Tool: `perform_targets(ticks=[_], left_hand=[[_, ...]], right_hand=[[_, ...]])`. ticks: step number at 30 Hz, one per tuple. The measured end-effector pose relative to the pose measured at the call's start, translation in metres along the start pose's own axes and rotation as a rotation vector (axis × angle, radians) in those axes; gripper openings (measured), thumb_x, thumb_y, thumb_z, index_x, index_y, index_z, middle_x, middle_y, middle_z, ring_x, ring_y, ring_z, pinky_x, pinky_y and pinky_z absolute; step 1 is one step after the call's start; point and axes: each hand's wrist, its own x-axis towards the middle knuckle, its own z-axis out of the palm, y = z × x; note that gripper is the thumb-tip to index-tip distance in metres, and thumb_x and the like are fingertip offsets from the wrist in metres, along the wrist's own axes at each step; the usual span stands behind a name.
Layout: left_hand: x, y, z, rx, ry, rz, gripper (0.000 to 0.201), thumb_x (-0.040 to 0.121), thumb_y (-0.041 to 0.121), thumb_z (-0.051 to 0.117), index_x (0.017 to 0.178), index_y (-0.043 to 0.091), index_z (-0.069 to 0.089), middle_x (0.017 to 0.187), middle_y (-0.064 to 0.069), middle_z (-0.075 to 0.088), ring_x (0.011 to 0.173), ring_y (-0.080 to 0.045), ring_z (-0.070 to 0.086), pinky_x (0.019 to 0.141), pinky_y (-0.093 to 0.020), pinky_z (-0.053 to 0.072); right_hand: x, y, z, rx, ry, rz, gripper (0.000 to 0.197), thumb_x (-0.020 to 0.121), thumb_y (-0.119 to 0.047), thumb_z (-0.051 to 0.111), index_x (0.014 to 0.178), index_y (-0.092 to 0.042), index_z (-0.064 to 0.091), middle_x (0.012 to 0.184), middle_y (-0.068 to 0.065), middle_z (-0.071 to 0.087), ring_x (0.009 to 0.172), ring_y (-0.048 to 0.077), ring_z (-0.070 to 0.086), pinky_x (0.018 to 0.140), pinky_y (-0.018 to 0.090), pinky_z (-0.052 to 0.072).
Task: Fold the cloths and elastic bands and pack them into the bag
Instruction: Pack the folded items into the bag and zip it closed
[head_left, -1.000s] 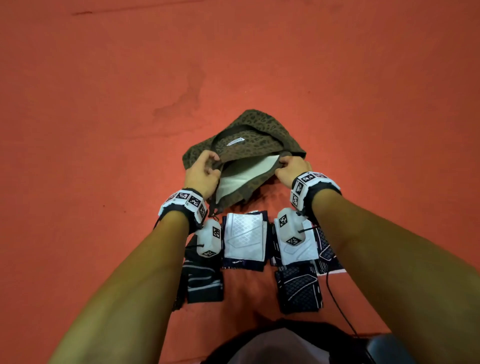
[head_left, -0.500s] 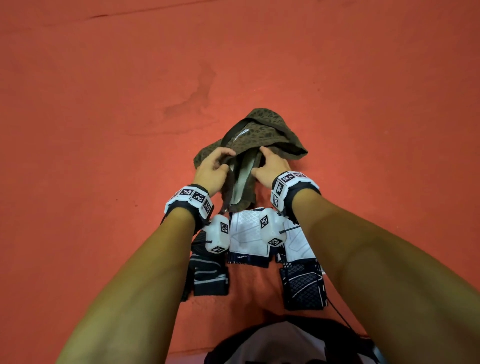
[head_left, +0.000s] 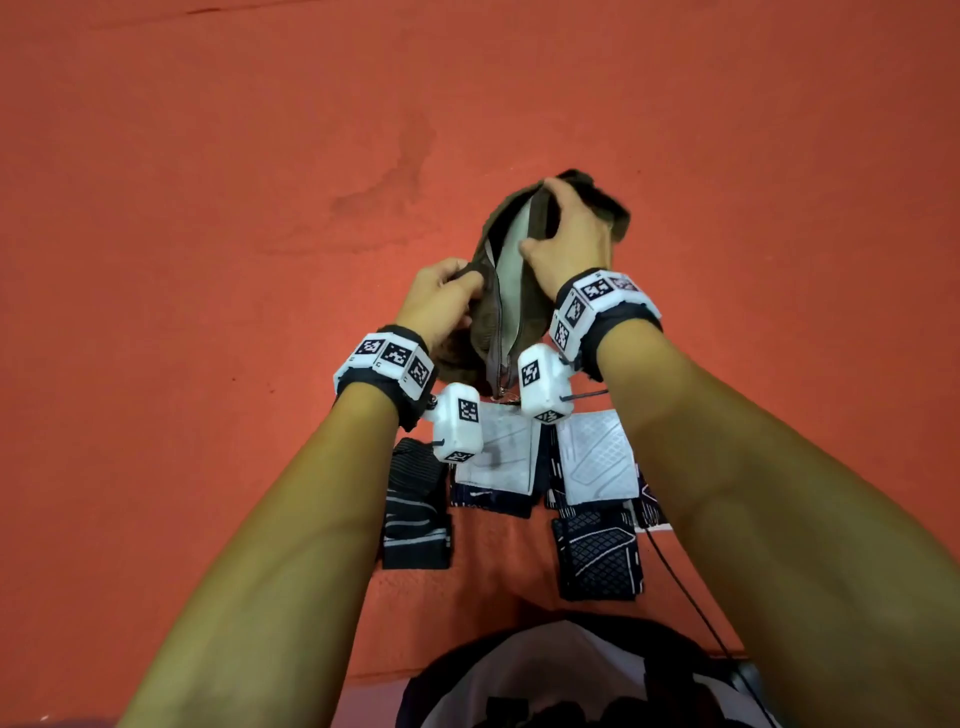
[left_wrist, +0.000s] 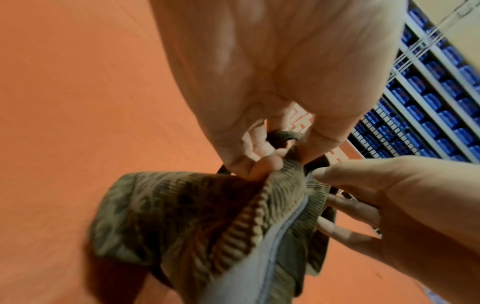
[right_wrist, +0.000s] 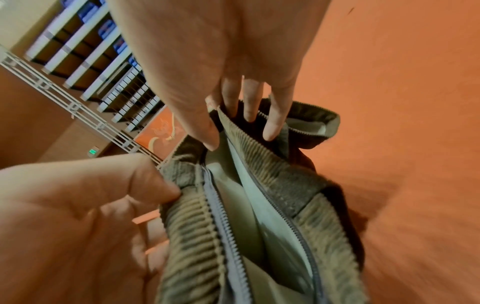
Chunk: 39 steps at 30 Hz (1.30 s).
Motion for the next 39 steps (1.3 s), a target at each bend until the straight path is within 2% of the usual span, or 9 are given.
perform_targets(ticks=[4,8,15,18,23,29,33,36,39], left_hand=[[0.0,-0.007,-0.008,-0.079,0.048,-0.057,0.027,0.085,0.0,0.05,0.065,0.019,0.048,0.058,0.001,0.045,0.043,-0.008,0.039,0.042,-0.019,0.034],[0.002,-0.038,-0.016,0.024,0.109,-0.171,0.017,0.088,0.005,0.053,0.074,0.014,0.052,0.066,-0.008,0.053,0.04,-0.013,0.045,0.041,-0.02,0.042],[0.008,-0.085,-0.041,0.051,0.316,-0.234,0.017,0.093,0.007,0.053,0.078,0.015,0.052,0.069,-0.005,0.058,0.036,-0.006,0.054,0.041,-0.016,0.047],[0.014,-0.091,-0.042,0.002,0.301,-0.266,0.015,0.092,0.004,0.052,0.083,0.015,0.051,0.076,-0.009,0.061,0.038,-0.008,0.058,0.045,-0.018,0.051],[0.018,-0.1,-0.035,0.051,0.265,-0.19,0.029,0.09,-0.004,0.054,0.094,0.024,0.046,0.093,-0.01,0.059,0.053,-0.018,0.065,0.052,-0.022,0.057],[0.03,-0.11,-0.038,0.091,0.19,-0.178,0.042,0.086,-0.011,0.054,0.095,0.03,0.052,0.083,-0.013,0.056,0.072,-0.024,0.062,0.07,-0.032,0.061],[0.039,-0.111,-0.027,0.149,0.065,-0.242,0.022,0.093,-0.004,0.052,0.099,0.013,0.065,0.074,-0.008,0.059,0.068,-0.019,0.06,0.069,-0.027,0.056],[0.044,-0.114,-0.021,0.195,0.028,-0.279,0.016,0.095,0.001,0.053,0.092,0.012,0.065,0.072,-0.005,0.06,0.063,-0.015,0.057,0.065,-0.026,0.052],[0.052,-0.115,-0.017,0.234,-0.003,-0.28,0.017,0.095,0.001,0.053,0.088,0.012,0.064,0.066,-0.003,0.059,0.059,-0.013,0.055,0.059,-0.024,0.048]], right_hand=[[0.011,0.003,-0.013,-0.061,0.039,0.054,0.052,0.085,-0.005,0.049,0.13,-0.032,0.054,0.113,0.01,0.066,0.101,0.032,0.063,0.078,0.029,0.05],[0.002,0.022,-0.003,-0.144,-0.083,0.103,0.054,0.083,-0.001,0.044,0.128,-0.029,0.055,0.104,0.016,0.065,0.091,0.039,0.063,0.076,0.042,0.056],[-0.017,0.068,0.012,-0.182,-0.056,0.263,0.056,0.083,0.002,0.051,0.137,-0.013,0.045,0.131,0.016,0.055,0.114,0.038,0.056,0.089,0.04,0.051],[-0.013,0.073,0.019,-0.189,-0.074,0.292,0.063,0.081,-0.002,0.057,0.141,-0.005,0.037,0.144,0.014,0.044,0.124,0.035,0.05,0.094,0.038,0.048],[-0.017,0.082,0.036,-0.208,-0.159,0.378,0.073,0.079,-0.002,0.061,0.145,-0.004,0.029,0.15,0.014,0.033,0.124,0.035,0.049,0.079,0.03,0.041],[-0.023,0.09,0.046,-0.273,-0.251,0.487,0.077,0.078,-0.006,0.058,0.148,-0.011,0.026,0.158,0.018,0.009,0.136,0.04,0.03,0.1,0.042,0.045],[-0.021,0.084,0.057,-0.354,-0.354,0.264,0.048,0.08,-0.006,0.053,0.127,-0.017,0.058,0.144,0.011,0.038,0.123,0.035,0.044,0.094,0.04,0.049],[-0.02,0.08,0.071,-0.274,-0.56,0.221,0.038,0.089,-0.009,0.051,0.124,-0.017,0.064,0.125,0.012,0.06,0.099,0.031,0.062,0.076,0.031,0.05],[-0.021,0.083,0.083,-0.295,-0.635,0.281,0.035,0.088,-0.012,0.052,0.12,-0.012,0.065,0.119,0.012,0.062,0.097,0.032,0.062,0.085,0.035,0.054]])
